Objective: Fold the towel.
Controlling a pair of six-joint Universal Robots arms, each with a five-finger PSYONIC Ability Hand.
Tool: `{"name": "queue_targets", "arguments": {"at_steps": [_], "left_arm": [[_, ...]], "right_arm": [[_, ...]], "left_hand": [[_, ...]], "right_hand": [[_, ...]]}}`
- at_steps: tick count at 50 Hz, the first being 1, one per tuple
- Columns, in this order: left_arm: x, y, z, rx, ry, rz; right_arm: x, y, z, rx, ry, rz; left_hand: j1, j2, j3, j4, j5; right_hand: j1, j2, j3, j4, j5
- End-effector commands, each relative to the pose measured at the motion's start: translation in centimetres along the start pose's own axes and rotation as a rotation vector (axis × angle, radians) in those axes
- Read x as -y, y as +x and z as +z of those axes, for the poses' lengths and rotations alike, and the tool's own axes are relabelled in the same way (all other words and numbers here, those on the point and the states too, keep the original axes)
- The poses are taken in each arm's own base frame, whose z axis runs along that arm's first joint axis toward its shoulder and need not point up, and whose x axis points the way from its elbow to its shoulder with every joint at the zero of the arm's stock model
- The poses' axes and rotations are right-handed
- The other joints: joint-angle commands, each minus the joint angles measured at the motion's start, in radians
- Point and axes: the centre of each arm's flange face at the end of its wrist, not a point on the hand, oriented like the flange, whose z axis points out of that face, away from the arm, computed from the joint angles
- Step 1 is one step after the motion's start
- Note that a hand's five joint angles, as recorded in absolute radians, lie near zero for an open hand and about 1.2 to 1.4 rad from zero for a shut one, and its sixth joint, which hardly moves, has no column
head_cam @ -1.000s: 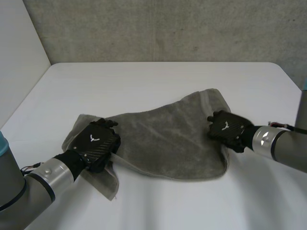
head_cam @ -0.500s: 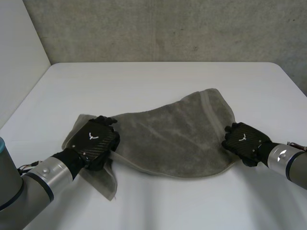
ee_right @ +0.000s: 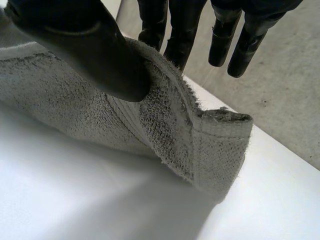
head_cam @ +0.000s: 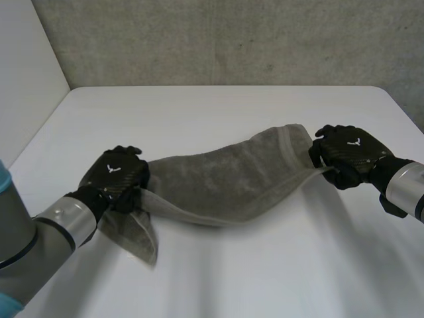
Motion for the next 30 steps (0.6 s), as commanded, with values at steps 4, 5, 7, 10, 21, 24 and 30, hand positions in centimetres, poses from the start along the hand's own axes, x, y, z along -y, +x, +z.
{"name": "queue_targets", "arguments": {"at_steps": [4, 5, 7, 10, 21, 24, 30], "left_arm": [[-1.1, -0.8, 1.5, 0.194, -0.058, -0.024], [-1.1, -0.8, 1.5, 0.194, -0.058, -0.024], [-1.6, -0.9, 1.7, 0.215, -0.071, -0.024], [-2.3, -0.7, 1.9, 0.244, -0.088, -0.016], [-3.8, -0.4, 2.9, 0.249, -0.119, -0.003], [-3.8, -0.1, 2.8, 0.239, -0.124, 0.003], [-3.5, 0.8, 2.2, 0.205, -0.122, 0.023]], "right_arm": [[-0.8, -0.1, -0.1, -0.020, -0.006, 0.060], [-0.8, 0.0, -0.2, -0.025, -0.005, 0.062], [-0.6, 0.0, -0.3, -0.028, 0.001, 0.062], [0.0, 0.2, -0.6, -0.038, 0.018, 0.060], [0.9, 0.4, -1.4, -0.055, 0.045, 0.107], [1.0, 0.4, -1.4, -0.059, 0.047, 0.105], [1.1, 0.5, -1.6, -0.064, 0.053, 0.110]], "left_hand": [[-0.543, -0.592, -0.051, -0.059, -0.592], [-0.544, -0.592, -0.051, -0.059, -0.593], [-0.553, -0.601, -0.051, -0.059, -0.601], [-0.550, -0.598, -0.051, -0.059, -0.598], [-0.480, -0.528, -0.051, -0.059, -0.528], [-0.380, -0.428, -0.051, -0.059, -0.429], [0.098, 0.049, -0.051, -0.059, 0.049]], "right_hand": [[0.070, 0.075, -0.043, -0.076, 0.059], [0.070, 0.075, -0.043, -0.076, 0.059], [0.070, 0.075, -0.043, -0.076, 0.059], [0.070, 0.075, -0.043, -0.076, 0.059], [0.070, 0.075, -0.043, -0.076, 0.059], [0.070, 0.075, -0.043, -0.076, 0.059], [0.070, 0.075, -0.043, -0.076, 0.059]]}}
